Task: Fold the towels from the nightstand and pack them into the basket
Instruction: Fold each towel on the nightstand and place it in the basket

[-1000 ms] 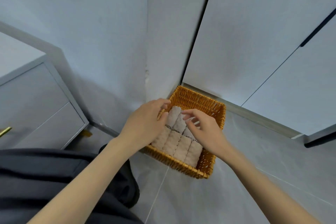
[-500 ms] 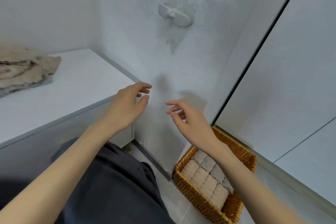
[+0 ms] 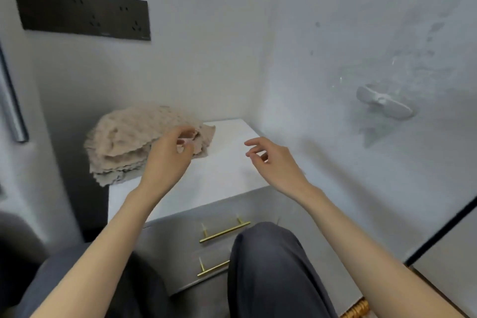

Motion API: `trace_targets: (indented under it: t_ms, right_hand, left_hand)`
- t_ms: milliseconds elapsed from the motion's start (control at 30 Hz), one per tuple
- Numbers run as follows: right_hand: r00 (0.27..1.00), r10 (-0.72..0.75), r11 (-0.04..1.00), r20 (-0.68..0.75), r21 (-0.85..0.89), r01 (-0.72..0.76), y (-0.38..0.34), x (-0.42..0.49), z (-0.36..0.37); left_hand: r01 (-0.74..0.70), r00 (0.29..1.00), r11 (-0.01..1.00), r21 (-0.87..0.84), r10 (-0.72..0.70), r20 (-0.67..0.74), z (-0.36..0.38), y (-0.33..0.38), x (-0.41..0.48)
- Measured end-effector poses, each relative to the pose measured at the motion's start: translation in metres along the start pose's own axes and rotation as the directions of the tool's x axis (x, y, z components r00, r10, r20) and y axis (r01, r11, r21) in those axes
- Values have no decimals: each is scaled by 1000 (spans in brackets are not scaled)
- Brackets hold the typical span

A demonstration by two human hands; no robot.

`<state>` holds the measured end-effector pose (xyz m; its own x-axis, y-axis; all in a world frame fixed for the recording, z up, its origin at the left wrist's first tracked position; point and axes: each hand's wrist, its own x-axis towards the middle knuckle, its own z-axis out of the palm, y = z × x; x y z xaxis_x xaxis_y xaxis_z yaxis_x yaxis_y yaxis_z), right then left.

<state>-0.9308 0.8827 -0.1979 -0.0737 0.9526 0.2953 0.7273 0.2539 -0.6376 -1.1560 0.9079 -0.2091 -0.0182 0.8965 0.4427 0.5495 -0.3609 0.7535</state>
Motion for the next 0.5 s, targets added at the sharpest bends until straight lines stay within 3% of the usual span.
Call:
trace_targets:
  t_ms: [133,300,400,500]
  right_hand:
    - [998,-35,999,43,6,34,-13,34,30]
    - [997,-19,987,79,161,6,-23,65,65]
    - [997,-34,981,69,194,20,-24,78,81]
    - [998,-49,974,50,224,37,-24,87,92]
  left_hand:
    - [58,993,974,219,-33,-116,-23,-35,7]
    - [151,978,834,531,-47,-204,-32,-60,19]
    - [152,981,754,640,-36,-191,-30,-69,27]
    - [144,973,739,658,15,-230,-32,-79,31]
